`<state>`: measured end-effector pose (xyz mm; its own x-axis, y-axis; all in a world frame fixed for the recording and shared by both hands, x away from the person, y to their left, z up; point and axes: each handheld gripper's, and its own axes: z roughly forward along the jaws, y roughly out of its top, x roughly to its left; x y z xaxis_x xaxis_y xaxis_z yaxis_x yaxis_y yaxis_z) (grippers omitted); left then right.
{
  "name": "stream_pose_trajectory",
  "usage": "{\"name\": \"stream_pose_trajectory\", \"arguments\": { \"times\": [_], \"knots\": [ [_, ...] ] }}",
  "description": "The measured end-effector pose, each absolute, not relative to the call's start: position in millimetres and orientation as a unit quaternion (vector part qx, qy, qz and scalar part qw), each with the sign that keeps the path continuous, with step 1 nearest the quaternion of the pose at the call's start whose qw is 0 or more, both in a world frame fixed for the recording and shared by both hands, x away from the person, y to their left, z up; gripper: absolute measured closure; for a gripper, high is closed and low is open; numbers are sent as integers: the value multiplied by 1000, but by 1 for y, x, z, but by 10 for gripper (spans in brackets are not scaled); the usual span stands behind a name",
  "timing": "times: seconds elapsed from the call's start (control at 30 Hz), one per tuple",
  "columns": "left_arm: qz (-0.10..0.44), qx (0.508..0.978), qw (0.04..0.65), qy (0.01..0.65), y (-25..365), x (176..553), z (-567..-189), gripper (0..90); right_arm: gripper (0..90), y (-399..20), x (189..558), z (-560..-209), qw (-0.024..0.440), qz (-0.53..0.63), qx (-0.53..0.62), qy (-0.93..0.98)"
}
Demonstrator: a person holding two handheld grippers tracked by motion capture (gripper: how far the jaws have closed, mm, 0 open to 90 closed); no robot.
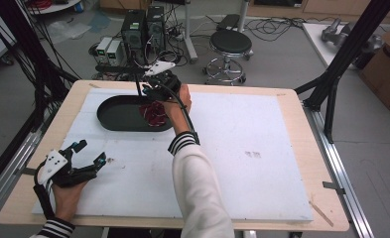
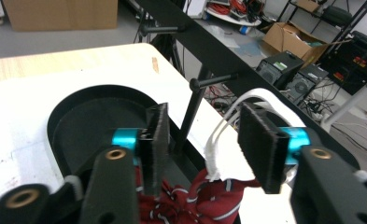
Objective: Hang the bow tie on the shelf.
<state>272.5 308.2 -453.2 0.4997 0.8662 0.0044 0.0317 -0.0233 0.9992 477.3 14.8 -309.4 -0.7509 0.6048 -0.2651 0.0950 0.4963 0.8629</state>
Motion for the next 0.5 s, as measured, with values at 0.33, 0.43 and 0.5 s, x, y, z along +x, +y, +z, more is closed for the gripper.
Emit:
{"name": "stream_pose_trajectory", "arguments": {
  "times": [0.33, 0.43, 0.5],
  "knots": [
    [348, 626, 599, 359, 308, 273, -453, 158, 423, 20, 470, -309, 287, 431, 198, 832],
    [348, 626, 599, 359, 308, 273, -453, 158, 384, 18, 467, -308, 281, 436, 197, 832],
    [347, 626, 598, 360, 308, 273, -453, 158, 351, 16, 465, -306, 275, 444, 199, 829]
  ]
}}
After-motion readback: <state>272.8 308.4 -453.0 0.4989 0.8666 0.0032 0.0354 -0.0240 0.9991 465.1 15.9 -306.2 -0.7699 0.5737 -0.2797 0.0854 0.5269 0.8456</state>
